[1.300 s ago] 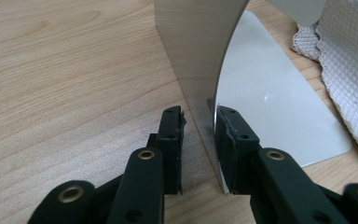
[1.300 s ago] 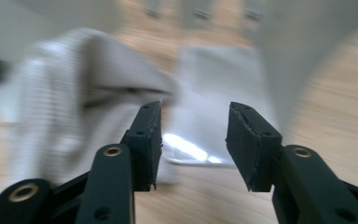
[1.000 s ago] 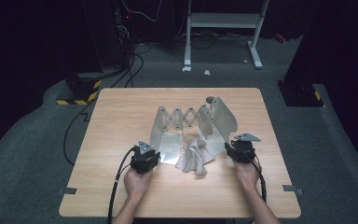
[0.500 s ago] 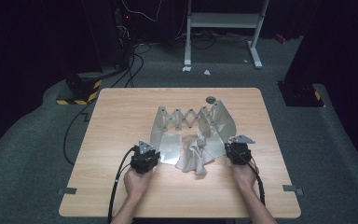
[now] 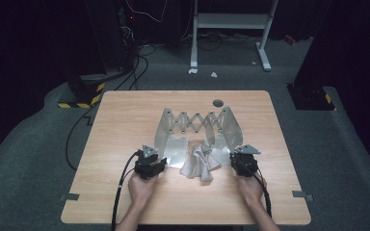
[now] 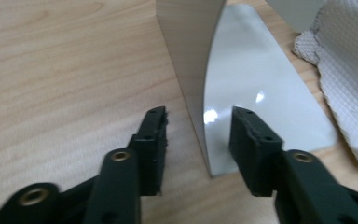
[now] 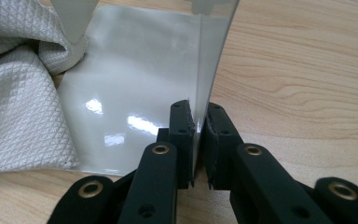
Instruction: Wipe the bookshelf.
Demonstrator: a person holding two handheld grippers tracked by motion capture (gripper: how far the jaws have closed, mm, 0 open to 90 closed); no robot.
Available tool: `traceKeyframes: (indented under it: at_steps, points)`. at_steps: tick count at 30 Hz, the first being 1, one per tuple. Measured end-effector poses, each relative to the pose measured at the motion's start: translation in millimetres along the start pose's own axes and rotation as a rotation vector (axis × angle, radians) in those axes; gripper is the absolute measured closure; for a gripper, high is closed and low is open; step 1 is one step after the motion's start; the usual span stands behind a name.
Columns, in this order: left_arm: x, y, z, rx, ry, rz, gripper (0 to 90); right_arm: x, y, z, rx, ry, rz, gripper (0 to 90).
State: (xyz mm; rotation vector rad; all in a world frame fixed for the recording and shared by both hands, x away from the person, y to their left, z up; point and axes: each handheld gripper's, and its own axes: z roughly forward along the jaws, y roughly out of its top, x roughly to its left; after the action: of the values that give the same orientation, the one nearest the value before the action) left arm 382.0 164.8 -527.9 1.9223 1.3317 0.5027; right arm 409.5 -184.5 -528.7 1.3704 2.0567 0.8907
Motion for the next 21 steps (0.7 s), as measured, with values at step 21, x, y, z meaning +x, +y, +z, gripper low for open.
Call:
traceKeyframes:
  at_steps: [21]
  points:
    - [-56.4, 15.7, -8.9, -0.024, -0.168, 0.084, 32.1, -4.3, 0.0, 0.4, 0.002, 0.025, 0.028, 70.1]
